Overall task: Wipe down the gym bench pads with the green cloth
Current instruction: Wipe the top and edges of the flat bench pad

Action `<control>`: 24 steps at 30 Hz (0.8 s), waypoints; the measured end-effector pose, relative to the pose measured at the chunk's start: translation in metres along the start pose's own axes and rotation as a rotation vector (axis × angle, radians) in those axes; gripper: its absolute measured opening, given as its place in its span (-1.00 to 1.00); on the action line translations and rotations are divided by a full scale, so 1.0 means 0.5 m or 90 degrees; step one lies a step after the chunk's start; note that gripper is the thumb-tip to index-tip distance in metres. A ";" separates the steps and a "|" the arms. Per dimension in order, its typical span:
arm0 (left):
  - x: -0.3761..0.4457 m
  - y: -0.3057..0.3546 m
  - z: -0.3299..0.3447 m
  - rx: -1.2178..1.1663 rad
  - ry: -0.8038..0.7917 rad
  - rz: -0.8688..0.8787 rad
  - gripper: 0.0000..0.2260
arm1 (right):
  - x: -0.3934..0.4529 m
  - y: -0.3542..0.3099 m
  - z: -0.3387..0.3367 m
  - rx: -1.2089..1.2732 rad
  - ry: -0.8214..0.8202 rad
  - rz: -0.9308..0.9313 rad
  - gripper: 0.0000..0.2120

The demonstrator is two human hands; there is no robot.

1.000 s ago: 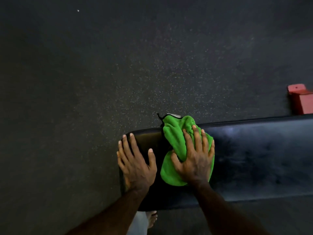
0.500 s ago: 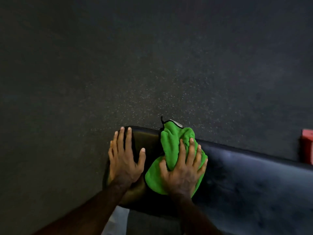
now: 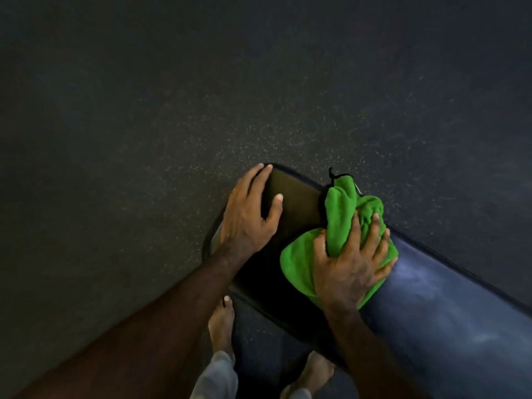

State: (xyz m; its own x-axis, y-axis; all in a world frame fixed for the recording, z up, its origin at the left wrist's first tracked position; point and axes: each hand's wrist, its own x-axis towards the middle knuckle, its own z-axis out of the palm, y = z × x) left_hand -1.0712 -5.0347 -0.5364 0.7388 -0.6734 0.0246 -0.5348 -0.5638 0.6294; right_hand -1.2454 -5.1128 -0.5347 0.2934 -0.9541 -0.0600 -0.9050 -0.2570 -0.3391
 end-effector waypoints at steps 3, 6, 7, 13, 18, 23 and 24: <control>-0.029 -0.023 -0.026 -0.032 0.081 -0.241 -0.60 | 0.019 0.000 -0.011 0.007 -0.027 -0.029 -0.21; -0.069 -0.031 -0.026 0.038 0.071 -0.444 -0.63 | 0.062 -0.047 -0.012 0.035 -0.051 0.019 -0.18; -0.072 -0.028 -0.024 0.051 0.081 -0.446 -0.63 | 0.072 -0.077 -0.007 0.038 -0.058 0.025 -0.17; -0.068 -0.014 -0.018 0.090 0.096 -0.412 -0.67 | 0.102 -0.115 0.012 -0.097 -0.127 -0.469 -0.25; -0.065 -0.021 -0.012 0.084 0.072 -0.427 -0.54 | 0.193 -0.146 0.022 -0.031 -0.143 -0.229 -0.32; -0.066 -0.019 -0.013 0.094 0.075 -0.421 -0.58 | 0.117 -0.171 0.029 -0.065 -0.085 -0.340 -0.37; -0.065 -0.017 -0.011 0.098 0.081 -0.418 -0.61 | 0.142 -0.155 0.015 -0.059 -0.119 -0.430 -0.35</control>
State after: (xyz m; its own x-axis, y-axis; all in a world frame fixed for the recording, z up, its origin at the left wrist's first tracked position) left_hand -1.0885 -5.0051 -0.5381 0.9674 -0.1120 -0.2273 -0.0040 -0.9036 0.4283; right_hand -1.1524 -5.1594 -0.5196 0.8407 -0.5408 -0.0282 -0.5262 -0.8035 -0.2784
